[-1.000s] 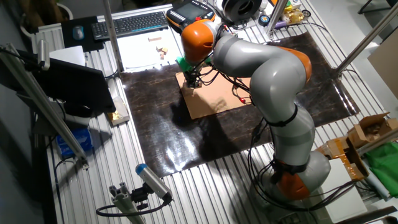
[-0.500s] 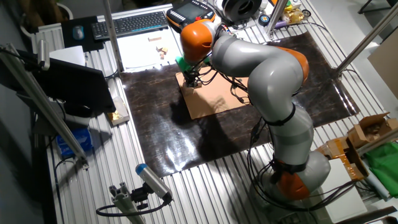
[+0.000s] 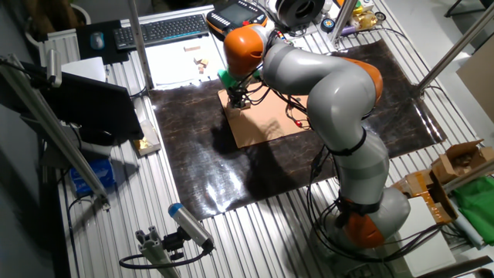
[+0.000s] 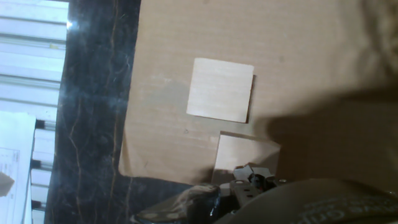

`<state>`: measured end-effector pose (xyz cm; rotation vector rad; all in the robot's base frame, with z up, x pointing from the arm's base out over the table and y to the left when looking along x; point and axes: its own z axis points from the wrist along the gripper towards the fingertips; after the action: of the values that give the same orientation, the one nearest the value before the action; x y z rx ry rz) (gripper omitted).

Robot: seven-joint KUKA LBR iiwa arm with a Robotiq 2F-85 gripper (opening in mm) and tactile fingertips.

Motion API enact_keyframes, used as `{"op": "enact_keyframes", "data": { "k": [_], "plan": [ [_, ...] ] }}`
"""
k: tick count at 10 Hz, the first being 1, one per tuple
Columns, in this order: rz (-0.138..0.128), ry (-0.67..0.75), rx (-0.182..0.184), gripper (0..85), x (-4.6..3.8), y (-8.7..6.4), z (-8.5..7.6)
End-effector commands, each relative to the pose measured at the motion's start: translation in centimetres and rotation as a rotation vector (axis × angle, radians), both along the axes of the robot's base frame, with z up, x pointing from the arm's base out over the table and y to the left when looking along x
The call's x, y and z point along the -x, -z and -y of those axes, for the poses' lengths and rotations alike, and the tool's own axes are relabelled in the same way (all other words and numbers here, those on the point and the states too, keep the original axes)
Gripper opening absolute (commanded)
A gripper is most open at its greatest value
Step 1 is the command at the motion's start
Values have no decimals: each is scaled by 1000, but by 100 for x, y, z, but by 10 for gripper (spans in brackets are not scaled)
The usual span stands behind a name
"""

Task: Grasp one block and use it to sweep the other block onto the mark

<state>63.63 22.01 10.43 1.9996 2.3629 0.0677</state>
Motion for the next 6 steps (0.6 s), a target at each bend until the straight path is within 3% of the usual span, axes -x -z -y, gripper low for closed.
{"op": "enact_keyframes", "data": {
  "k": [1,3,6],
  "plan": [
    [-4,-12,5,7,-1,0,1],
    [-3,-29,32,7,-1,0,1],
    [17,-31,31,7,-1,0,1]
  ]
}}
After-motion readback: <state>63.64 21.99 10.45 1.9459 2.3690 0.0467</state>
